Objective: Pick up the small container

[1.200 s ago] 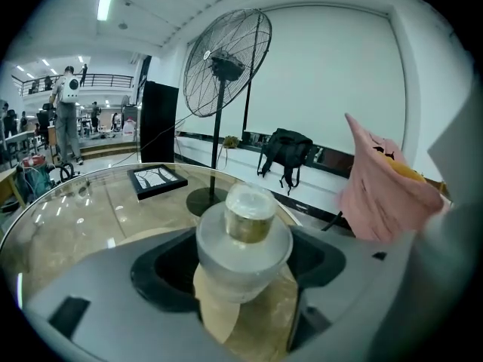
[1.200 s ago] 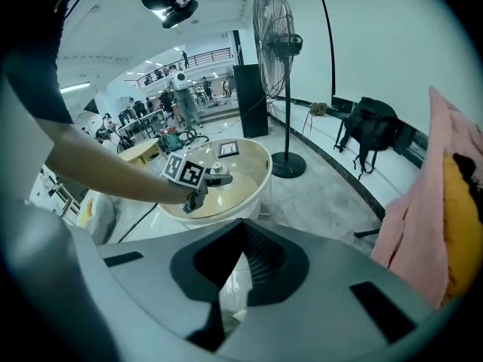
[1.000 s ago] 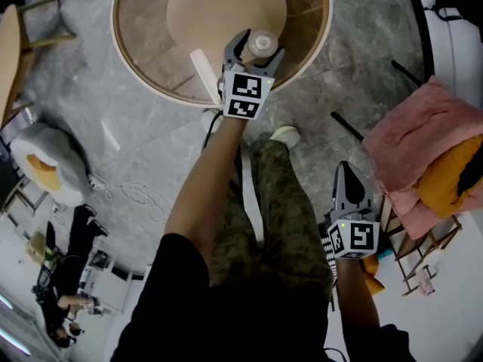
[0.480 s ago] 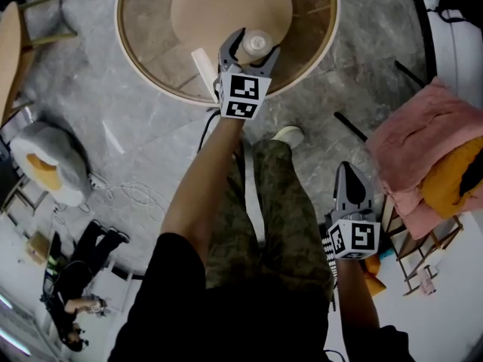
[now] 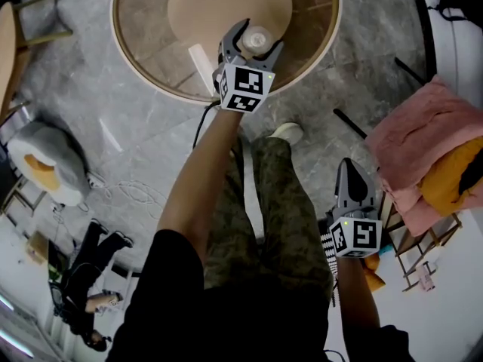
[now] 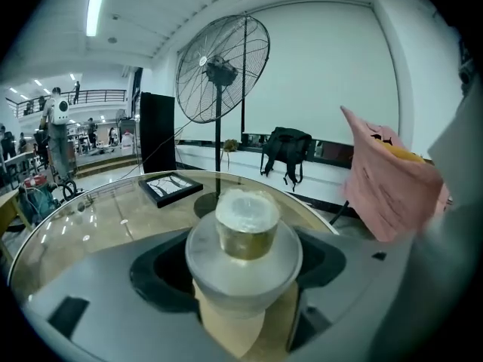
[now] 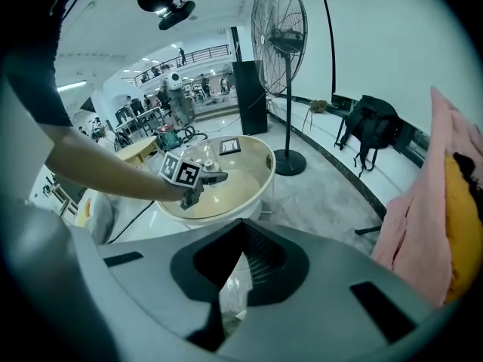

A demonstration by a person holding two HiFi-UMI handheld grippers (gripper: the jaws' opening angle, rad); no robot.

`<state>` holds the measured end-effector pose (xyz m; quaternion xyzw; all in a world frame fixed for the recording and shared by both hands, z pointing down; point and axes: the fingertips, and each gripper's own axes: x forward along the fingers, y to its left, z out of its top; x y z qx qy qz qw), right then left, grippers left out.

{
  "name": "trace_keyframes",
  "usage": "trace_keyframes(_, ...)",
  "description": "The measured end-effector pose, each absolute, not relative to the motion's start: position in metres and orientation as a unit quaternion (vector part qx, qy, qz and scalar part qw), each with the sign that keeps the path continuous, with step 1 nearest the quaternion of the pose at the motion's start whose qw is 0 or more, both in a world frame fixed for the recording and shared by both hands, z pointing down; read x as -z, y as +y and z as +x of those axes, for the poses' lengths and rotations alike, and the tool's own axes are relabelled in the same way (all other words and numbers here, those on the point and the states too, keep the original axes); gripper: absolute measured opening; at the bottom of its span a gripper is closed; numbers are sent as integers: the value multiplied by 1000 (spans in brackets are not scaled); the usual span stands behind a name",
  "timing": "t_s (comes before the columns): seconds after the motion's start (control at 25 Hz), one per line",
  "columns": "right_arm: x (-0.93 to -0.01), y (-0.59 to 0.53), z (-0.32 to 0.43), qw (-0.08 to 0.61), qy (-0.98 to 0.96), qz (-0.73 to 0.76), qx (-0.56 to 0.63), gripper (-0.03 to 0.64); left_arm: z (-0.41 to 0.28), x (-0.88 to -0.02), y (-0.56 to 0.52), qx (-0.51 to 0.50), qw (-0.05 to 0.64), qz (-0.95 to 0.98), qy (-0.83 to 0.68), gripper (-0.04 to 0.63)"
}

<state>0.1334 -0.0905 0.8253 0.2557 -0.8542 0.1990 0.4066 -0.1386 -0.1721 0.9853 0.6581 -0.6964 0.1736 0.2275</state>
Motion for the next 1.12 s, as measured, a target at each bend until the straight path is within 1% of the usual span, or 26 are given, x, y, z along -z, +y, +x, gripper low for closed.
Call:
trace_keyframes(0.28,-817,-88,127,406,-853,264,-196,16,-143,-975,-164,-154,244,656,-697,350)
trace_keyframes(0.48,-796,-90,109,392,-858,273,-189,15,-155,-931,-152,-138,247,656,-700,350)
trace_keyframes(0.68,-733,-82,69,365,-865,288,-190,15,-168,-842,-108,-128,259,664,-689,350)
trace_keyframes(0.8,-690,-88,35,334,-874,301,-187,15,-182,-770,-94,-116,231,695,-671,350)
trace_keyframes(0.92,-641,-91,9,300,-880,314,-191,15,-193,-695,-65,-114,224,710,-658,350)
trace_keyframes(1.12,-555,-90,-9,277,-890,336,-133,15,-206,-579,-12,-111,233,695,-671,350)
